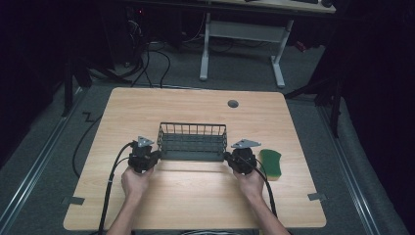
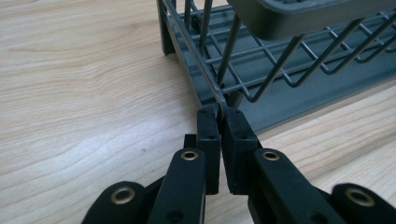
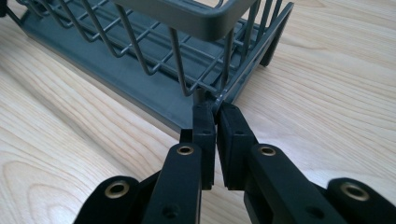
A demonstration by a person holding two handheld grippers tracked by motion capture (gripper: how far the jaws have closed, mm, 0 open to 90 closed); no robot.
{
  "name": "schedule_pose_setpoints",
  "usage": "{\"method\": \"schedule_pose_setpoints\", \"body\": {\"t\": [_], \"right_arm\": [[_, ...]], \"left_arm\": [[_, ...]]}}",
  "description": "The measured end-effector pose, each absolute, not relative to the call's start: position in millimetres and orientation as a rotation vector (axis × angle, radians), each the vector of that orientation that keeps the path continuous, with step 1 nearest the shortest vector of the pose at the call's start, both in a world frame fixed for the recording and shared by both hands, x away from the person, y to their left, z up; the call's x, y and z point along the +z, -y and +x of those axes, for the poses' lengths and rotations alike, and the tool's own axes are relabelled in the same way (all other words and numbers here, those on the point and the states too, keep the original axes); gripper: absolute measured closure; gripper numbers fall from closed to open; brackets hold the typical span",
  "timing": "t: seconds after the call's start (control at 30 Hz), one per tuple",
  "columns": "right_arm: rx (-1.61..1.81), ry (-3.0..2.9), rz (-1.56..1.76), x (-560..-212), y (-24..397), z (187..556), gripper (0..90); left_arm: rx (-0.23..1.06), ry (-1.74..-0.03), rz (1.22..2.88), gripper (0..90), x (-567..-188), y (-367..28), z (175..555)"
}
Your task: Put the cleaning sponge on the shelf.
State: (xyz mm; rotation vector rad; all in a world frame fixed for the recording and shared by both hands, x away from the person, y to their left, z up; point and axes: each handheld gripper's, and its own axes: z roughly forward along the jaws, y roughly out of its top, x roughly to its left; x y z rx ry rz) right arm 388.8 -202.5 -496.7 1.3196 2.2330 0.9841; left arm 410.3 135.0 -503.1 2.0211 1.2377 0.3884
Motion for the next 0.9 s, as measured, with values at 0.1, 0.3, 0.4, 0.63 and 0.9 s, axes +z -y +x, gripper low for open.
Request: {"method": "schedule_pose_setpoints", "body": {"t": [0.1,0.3,0.4,0.63,0.9], "right_arm": [[0.956,-2.230,1.332,-495,208,388,86.6],[0.930,-2.208,1.374,-493,224,387,86.7],[0.916,-2.193,1.399,-492,235,387,86.7],[0.888,-2.159,1.454,-490,255,388,86.7],[0.860,-2.140,1.489,-489,273,389,86.7]], "left_arm": [[0.379,-1.225,2.031,86.6,-503,-127,412],[0.360,-1.195,2.051,86.5,-502,-110,416],[0.364,-1.166,2.073,86.6,-501,-97,421],[0.337,-1.140,2.094,86.6,-500,-75,424],[0.322,-1.116,2.100,86.5,-500,-57,425]]}}
